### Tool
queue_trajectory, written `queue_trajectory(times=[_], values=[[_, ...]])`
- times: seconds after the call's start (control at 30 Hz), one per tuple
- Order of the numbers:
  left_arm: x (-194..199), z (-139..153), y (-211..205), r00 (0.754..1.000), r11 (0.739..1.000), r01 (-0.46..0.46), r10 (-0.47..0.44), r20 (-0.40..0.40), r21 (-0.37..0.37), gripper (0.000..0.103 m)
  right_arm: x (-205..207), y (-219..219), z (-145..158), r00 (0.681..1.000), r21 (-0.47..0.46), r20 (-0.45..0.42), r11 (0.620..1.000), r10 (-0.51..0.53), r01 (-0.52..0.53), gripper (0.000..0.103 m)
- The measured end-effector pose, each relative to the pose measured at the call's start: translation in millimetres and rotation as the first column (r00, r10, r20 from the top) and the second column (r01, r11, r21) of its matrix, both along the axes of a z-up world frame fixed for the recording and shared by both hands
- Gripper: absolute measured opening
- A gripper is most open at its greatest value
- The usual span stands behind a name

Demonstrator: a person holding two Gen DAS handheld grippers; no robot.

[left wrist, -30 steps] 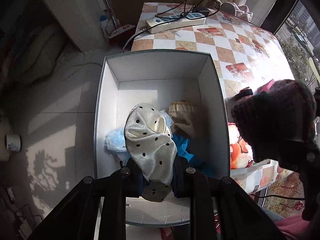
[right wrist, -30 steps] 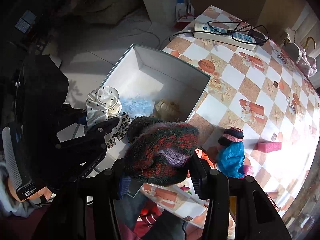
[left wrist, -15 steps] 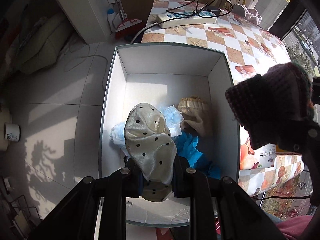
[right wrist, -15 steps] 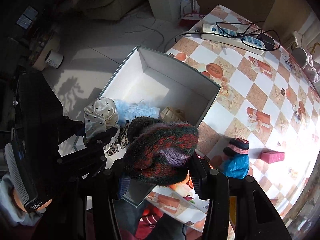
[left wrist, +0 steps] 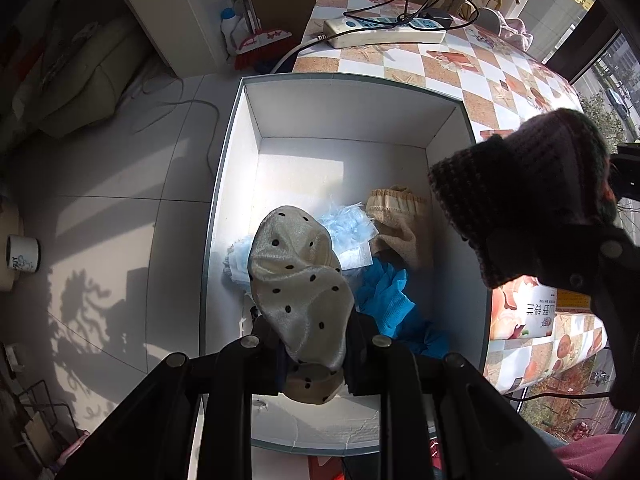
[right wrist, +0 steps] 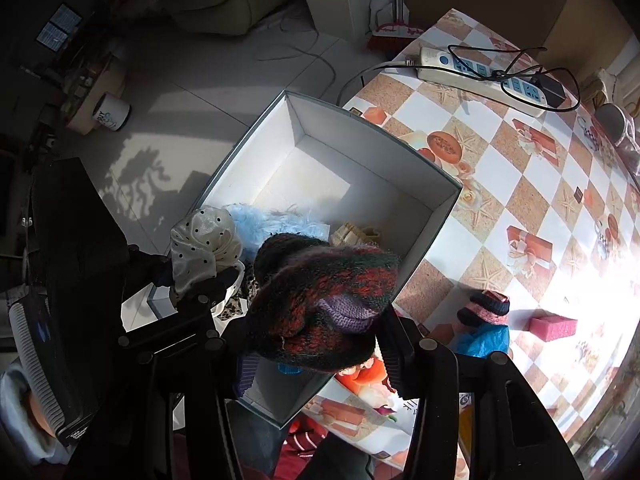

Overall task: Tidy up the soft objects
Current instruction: 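Lower the polka-dot scrunchie with left tool while right tool releases the knit hat into the box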

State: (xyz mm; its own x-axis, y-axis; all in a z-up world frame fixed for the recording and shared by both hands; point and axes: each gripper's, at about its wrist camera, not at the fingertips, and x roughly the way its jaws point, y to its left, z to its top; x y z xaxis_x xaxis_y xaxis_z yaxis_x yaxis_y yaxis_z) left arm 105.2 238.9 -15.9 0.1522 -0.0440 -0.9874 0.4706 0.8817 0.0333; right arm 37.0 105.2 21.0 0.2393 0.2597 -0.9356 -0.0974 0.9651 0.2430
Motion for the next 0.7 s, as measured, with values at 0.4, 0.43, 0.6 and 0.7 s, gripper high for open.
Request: queue_trajectory(times=[0.4, 0.43, 0.6, 0.7], values=[[-1.1, -2.3, 1.0, 1.0, 1.0, -0.003, 0.003, -0.006, 0.002, 0.023, 4.9, 1.0, -2.8, 1.0, 0.001, -0.004, 1.0, 0.001, -0.001, 0.052], [-1.1, -2.3, 1.0, 1.0, 1.0, -0.002, 0.002, -0.006, 0.002, 0.023, 4.9, 1.1, -3.3, 1.0, 0.002, -0.005, 1.0, 0.001, -0.001, 0.052], [-2.6, 0.8, 1.1, 1.0, 1.0, 0.003, -0.003, -0.001, -0.026, 0.037, 5.8, 1.3, -4.8, 1.0, 0.009, -0.004, 1.0, 0.001, -0.001, 0.053], [-2.0, 3.4, 1.1, 1.0, 0.999, 0.004, -0.004, 0.0, -0.04, 0.071, 7.7, -0.7, -4.8, 1.0, 0.018, -0.004, 1.0, -0.01, 0.01, 0.058]])
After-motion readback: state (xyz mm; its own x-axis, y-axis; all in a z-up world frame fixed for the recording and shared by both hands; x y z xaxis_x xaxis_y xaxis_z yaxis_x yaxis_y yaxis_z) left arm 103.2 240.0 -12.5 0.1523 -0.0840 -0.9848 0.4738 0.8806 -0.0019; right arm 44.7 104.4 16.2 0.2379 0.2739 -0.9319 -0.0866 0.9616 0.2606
